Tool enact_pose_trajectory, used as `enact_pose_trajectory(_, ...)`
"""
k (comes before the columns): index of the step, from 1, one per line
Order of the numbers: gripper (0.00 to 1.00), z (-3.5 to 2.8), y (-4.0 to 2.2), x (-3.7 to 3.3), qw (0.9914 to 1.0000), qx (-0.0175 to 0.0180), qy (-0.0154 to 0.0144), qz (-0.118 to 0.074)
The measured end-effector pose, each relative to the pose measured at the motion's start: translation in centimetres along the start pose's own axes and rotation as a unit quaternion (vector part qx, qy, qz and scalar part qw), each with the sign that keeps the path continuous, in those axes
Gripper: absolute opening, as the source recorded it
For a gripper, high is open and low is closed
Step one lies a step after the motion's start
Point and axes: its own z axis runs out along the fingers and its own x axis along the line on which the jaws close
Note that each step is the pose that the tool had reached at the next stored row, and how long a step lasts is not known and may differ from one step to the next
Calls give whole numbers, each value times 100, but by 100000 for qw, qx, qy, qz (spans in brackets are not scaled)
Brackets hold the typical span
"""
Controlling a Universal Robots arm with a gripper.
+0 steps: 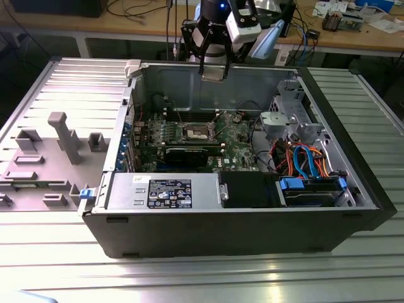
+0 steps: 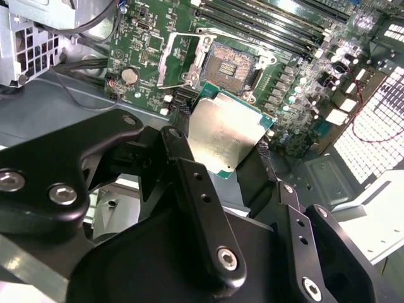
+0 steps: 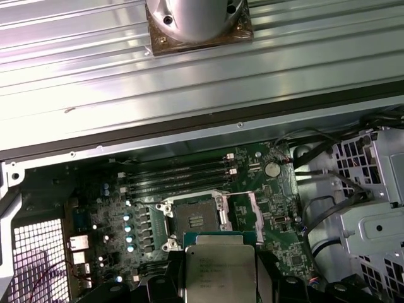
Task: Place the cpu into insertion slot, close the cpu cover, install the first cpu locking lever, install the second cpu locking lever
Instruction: 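Place the cpu into insertion slot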
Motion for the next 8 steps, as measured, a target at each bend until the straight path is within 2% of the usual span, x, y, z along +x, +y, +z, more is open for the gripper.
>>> enact_pose_trajectory(4, 54, 0, 0, 0, 99993, -25, -107, 1196)
enact_pose_trajectory(8, 54, 0, 0, 0, 99991, -26, -120, 1334)
